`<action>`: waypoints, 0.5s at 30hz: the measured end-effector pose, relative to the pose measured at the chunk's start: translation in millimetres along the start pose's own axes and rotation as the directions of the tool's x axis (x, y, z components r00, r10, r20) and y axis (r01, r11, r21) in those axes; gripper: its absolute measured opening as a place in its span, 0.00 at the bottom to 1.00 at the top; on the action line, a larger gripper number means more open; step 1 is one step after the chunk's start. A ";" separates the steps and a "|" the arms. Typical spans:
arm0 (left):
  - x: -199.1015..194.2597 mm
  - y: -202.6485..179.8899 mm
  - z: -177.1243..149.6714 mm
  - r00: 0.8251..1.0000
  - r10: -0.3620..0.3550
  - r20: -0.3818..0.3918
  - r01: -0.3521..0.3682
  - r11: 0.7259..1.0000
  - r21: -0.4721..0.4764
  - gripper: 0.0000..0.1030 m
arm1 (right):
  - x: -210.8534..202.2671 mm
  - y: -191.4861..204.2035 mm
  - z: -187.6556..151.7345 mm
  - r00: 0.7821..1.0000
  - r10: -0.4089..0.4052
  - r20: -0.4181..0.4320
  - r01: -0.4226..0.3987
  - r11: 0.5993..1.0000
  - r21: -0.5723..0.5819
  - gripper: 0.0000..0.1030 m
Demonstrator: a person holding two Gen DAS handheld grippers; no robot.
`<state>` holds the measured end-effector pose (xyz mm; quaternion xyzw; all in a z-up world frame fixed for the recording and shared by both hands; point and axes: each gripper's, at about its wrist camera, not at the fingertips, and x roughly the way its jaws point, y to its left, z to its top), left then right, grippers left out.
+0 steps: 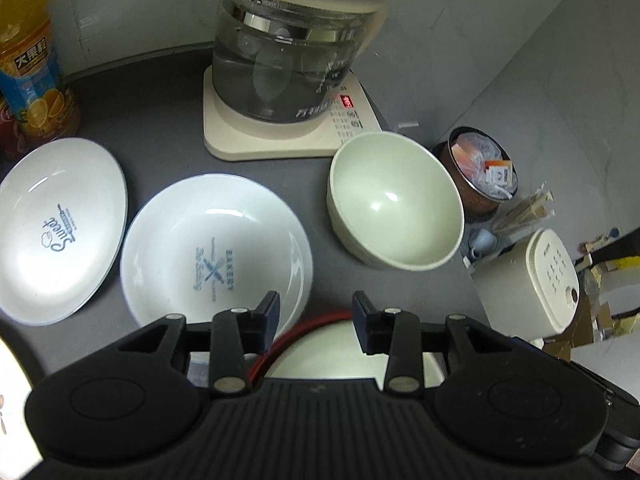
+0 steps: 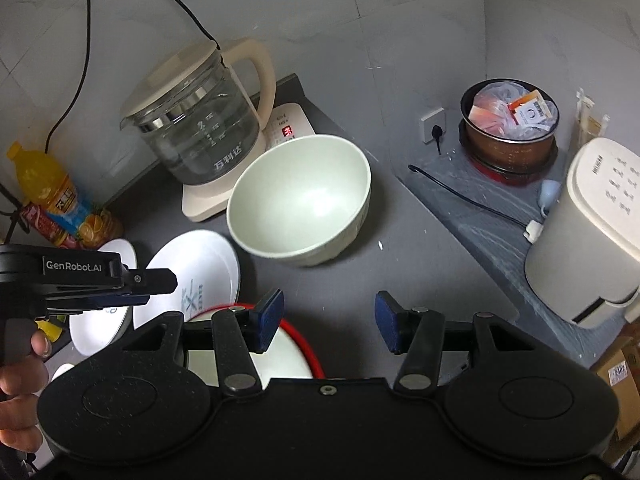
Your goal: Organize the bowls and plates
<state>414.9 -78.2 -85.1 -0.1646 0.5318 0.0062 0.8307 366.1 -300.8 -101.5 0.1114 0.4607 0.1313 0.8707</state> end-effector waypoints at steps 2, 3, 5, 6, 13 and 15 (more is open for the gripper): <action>3.9 -1.5 6.0 1.000 0.002 0.006 -0.002 1.000 -0.012 0.37 | 7.1 -2.6 7.6 1.000 0.008 -0.007 -0.008 1.000 -0.006 0.49; 6.2 -2.5 8.9 1.000 0.004 0.009 -0.004 1.000 -0.017 0.37 | 11.0 -3.8 11.4 1.000 0.013 -0.011 -0.013 1.000 -0.007 0.49; 11.9 -4.1 15.2 1.000 0.008 0.012 -0.008 1.000 -0.027 0.37 | 18.5 -5.3 18.8 1.000 0.020 -0.019 -0.020 1.000 -0.010 0.49; 15.2 -4.9 18.4 1.000 0.009 0.013 -0.009 0.999 -0.033 0.37 | 22.7 -5.8 22.2 0.999 0.023 -0.024 -0.023 1.000 -0.011 0.49; 38.5 -6.7 34.9 1.000 0.020 0.016 -0.019 0.997 -0.068 0.37 | 51.1 -11.4 42.3 0.997 0.049 -0.051 -0.049 0.999 -0.014 0.49; 46.1 -7.3 37.7 1.000 0.024 0.011 -0.023 0.997 -0.071 0.36 | 59.6 -14.1 46.3 0.997 0.050 -0.059 -0.050 0.999 -0.006 0.49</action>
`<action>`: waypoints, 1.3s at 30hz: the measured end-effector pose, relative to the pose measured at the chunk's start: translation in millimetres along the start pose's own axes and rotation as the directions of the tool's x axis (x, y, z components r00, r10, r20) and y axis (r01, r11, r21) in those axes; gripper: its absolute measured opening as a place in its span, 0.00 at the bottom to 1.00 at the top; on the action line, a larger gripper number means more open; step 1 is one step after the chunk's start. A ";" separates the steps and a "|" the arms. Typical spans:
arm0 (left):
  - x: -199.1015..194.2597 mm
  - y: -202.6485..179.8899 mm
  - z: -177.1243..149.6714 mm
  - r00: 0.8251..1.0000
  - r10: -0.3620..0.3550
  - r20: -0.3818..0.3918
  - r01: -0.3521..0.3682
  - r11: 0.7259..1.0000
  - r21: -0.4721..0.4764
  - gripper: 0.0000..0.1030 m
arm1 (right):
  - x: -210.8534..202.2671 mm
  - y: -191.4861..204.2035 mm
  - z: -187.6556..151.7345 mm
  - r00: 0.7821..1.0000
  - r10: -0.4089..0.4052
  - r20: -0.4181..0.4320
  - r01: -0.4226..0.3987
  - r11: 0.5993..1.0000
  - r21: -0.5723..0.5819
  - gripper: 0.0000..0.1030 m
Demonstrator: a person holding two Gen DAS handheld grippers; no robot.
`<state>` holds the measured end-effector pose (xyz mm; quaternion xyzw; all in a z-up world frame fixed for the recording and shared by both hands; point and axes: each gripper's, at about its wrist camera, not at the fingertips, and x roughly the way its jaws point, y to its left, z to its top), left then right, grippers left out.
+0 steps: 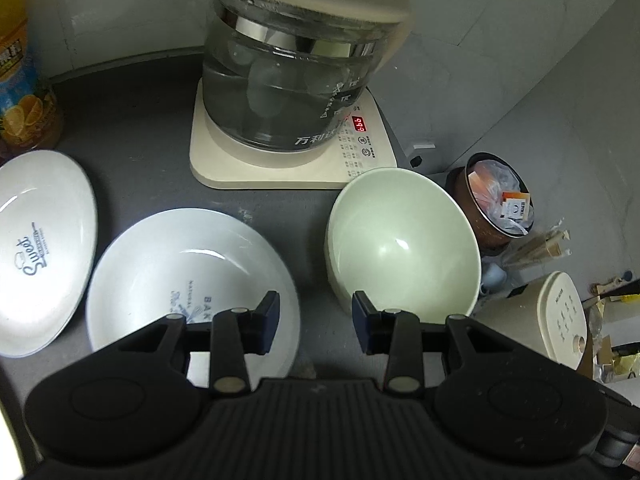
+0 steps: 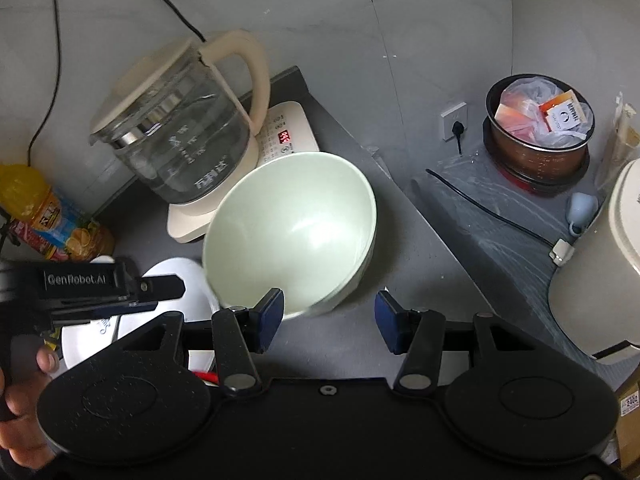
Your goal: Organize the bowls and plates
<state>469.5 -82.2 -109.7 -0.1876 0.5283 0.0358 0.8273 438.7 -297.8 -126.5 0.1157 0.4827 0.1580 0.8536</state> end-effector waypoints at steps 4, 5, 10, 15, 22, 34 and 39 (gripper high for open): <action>15.1 -2.5 2.9 1.000 0.013 -0.011 -0.013 1.000 -0.006 0.36 | 14.9 -7.2 5.8 1.000 0.012 -0.020 -0.012 1.000 0.022 0.49; 18.3 -3.9 2.6 1.000 0.014 -0.012 -0.015 1.000 -0.004 0.36 | 18.5 -9.1 6.7 1.000 0.014 -0.025 -0.013 1.000 0.025 0.49; 33.7 -7.8 3.8 1.000 0.021 -0.018 -0.021 1.000 -0.002 0.35 | 33.3 -16.1 8.6 0.999 0.022 -0.050 -0.020 0.999 0.046 0.46; 49.8 -14.6 7.0 0.998 0.040 -0.039 -0.040 0.999 0.004 0.30 | 46.3 -21.6 12.5 0.997 0.032 -0.069 -0.028 0.998 0.061 0.42; 63.8 -20.7 7.9 0.997 0.016 -0.069 -0.015 1.000 0.003 0.13 | 58.4 -19.3 12.3 0.996 0.040 -0.080 -0.037 0.999 0.030 0.27; 39.1 -21.6 4.7 1.000 0.001 -0.030 -0.001 1.000 0.020 0.13 | 30.1 -3.8 10.1 0.999 0.041 -0.010 -0.041 0.999 -0.018 0.26; 20.0 -19.3 3.1 1.000 -0.019 -0.009 0.020 1.000 0.021 0.13 | 11.4 3.4 8.0 0.999 0.046 0.024 -0.045 0.999 -0.031 0.26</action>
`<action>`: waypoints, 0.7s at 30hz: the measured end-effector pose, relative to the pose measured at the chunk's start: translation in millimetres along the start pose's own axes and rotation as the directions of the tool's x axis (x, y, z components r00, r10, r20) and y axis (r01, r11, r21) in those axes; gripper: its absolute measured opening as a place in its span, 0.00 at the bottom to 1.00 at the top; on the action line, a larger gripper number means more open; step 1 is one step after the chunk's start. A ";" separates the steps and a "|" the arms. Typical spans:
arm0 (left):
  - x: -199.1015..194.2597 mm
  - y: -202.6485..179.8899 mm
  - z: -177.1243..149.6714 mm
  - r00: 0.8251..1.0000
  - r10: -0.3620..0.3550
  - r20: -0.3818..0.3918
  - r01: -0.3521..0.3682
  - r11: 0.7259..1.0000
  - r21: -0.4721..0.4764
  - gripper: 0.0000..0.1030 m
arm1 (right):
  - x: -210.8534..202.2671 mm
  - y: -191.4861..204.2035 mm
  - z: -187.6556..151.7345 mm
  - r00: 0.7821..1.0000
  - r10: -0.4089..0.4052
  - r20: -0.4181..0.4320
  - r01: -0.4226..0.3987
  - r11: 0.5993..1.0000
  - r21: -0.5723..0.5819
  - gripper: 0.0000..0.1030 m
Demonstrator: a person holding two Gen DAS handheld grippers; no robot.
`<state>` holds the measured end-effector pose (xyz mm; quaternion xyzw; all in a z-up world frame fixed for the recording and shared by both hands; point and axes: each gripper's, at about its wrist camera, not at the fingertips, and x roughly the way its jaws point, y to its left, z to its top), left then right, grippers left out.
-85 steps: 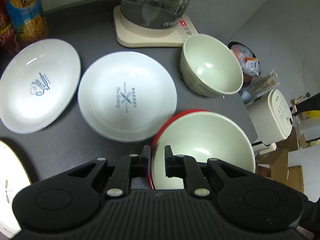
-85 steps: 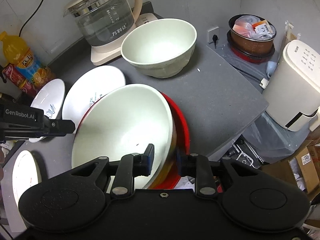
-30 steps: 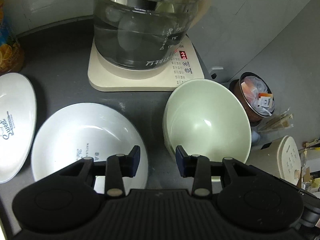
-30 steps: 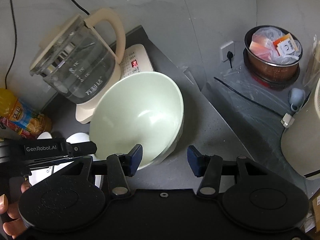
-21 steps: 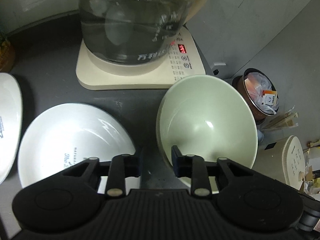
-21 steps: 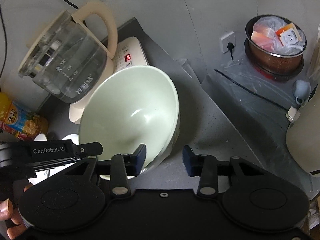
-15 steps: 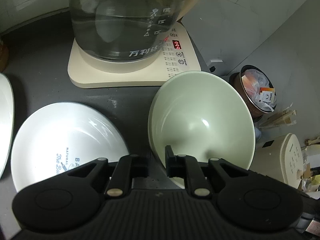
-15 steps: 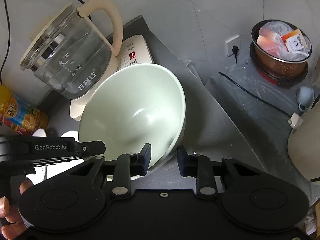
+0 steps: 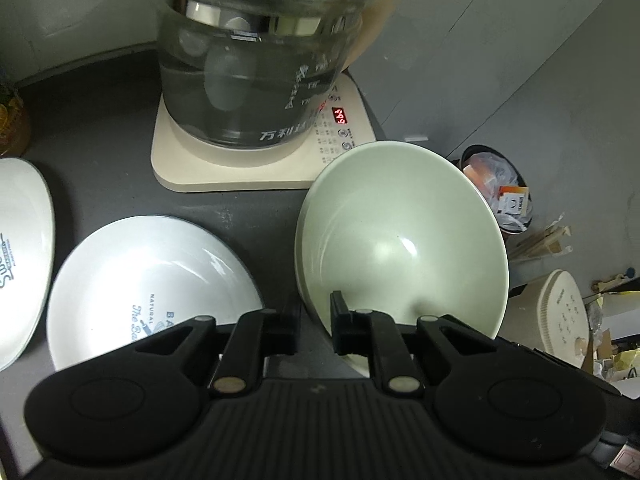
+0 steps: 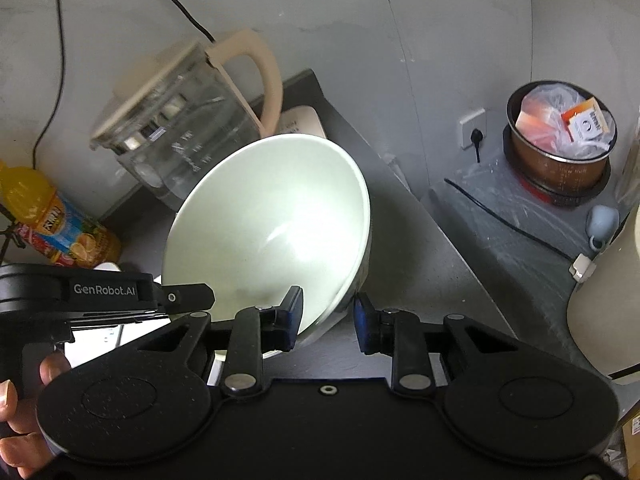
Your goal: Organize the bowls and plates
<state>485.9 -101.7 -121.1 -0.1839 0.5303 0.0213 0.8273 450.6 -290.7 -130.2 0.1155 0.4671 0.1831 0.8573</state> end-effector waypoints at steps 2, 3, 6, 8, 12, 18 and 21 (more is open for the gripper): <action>-7.9 1.1 -1.9 1.000 -0.009 0.003 0.009 1.000 0.001 0.13 | -8.3 4.9 -1.8 1.000 -0.004 0.015 0.004 1.000 -0.010 0.26; -11.5 1.7 -2.9 1.000 -0.013 0.005 0.013 1.000 0.001 0.13 | -12.0 7.6 -2.7 1.000 -0.006 0.021 0.007 1.000 -0.015 0.26; -23.0 1.7 -7.3 1.000 -0.022 0.019 0.022 1.000 0.011 0.13 | -23.5 15.4 -6.0 0.999 -0.012 0.044 0.013 1.000 -0.024 0.26; -30.3 2.9 -10.8 0.999 -0.027 0.027 0.027 1.000 0.016 0.13 | -29.5 18.8 -8.4 0.998 -0.014 0.055 0.015 1.000 -0.024 0.26; -43.9 5.0 -16.8 0.998 -0.040 0.038 0.039 0.999 0.025 0.13 | -42.0 26.6 -15.5 0.997 -0.018 0.071 0.019 1.000 -0.020 0.26; -62.8 10.9 -29.0 0.997 -0.062 0.052 0.060 0.997 0.038 0.13 | -59.6 37.8 -27.8 0.995 -0.027 0.093 0.029 0.999 -0.017 0.26; -70.6 15.0 -36.5 0.996 -0.070 0.052 0.067 0.997 0.043 0.13 | -66.4 43.5 -35.6 0.995 -0.033 0.099 0.035 0.999 -0.014 0.26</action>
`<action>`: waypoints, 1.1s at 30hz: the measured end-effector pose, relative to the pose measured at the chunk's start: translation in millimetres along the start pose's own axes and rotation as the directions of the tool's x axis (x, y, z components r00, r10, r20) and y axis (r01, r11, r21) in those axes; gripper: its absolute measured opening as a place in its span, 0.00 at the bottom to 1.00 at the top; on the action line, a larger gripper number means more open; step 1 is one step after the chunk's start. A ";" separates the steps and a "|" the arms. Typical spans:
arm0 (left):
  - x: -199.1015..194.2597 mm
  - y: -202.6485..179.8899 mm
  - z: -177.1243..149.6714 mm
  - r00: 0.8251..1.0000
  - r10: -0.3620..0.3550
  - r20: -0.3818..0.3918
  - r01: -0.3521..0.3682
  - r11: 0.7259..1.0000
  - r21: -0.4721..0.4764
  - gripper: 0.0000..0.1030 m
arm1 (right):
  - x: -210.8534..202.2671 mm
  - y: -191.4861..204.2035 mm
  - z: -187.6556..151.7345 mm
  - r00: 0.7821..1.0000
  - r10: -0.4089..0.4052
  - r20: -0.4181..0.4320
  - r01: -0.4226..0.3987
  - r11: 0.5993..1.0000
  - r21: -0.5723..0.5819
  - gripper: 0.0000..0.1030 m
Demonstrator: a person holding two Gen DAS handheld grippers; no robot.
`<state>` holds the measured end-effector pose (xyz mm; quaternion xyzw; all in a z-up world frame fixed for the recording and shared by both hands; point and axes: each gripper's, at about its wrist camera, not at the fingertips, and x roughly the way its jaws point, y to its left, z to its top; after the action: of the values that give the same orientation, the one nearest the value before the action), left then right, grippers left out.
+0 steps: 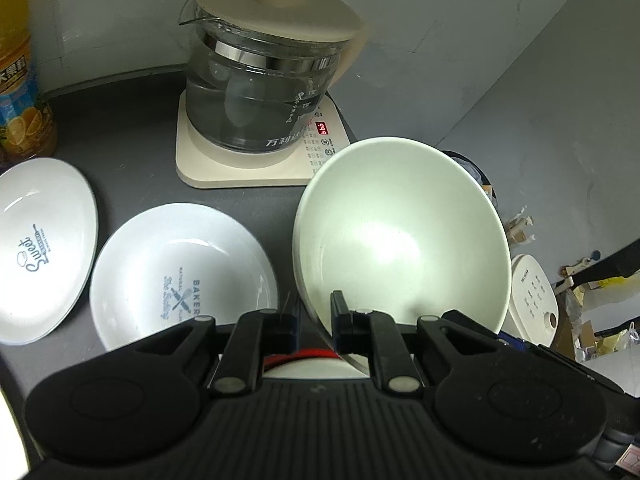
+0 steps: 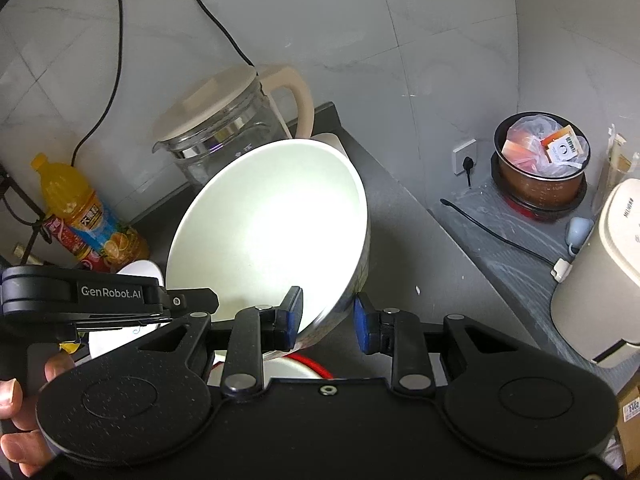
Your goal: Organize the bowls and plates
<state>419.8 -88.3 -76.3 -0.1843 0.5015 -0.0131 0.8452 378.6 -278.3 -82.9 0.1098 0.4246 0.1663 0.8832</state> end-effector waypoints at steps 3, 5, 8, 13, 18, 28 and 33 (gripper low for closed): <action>-7.7 2.9 -7.1 1.000 -0.009 0.001 0.009 1.000 0.004 0.13 | -7.8 2.0 -8.2 1.000 -0.004 0.003 0.004 1.000 0.005 0.26; -12.0 4.8 -12.2 1.000 -0.012 -0.001 0.012 1.000 0.008 0.13 | -12.0 3.7 -13.5 1.000 -0.005 0.002 0.005 1.000 0.008 0.26; -16.8 8.0 -19.5 1.000 -0.014 -0.005 0.014 1.000 0.013 0.13 | -17.4 6.9 -21.2 1.000 -0.010 0.002 0.010 1.000 0.009 0.26; -23.8 12.9 -30.6 1.000 -0.014 -0.015 0.014 1.000 0.020 0.13 | -24.7 12.0 -33.2 1.000 -0.015 -0.001 0.015 1.000 0.010 0.26; -30.0 18.3 -39.8 1.000 -0.015 -0.023 0.016 1.000 0.027 0.13 | -30.1 17.1 -44.8 1.000 -0.019 -0.007 0.019 1.000 0.015 0.27; -36.9 24.7 -56.4 0.999 -0.018 -0.048 0.020 0.999 0.044 0.13 | -37.7 24.4 -66.2 0.999 -0.039 -0.028 0.039 0.999 0.022 0.27; -40.8 27.9 -63.0 0.998 -0.022 -0.054 0.024 0.999 0.046 0.13 | -42.7 28.4 -72.3 0.999 -0.045 -0.030 0.045 0.999 0.017 0.27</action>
<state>341.4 -72.7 -77.9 -0.1697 0.5216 -0.0396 0.8352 291.1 -264.9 -87.4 0.1057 0.4413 0.1443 0.8793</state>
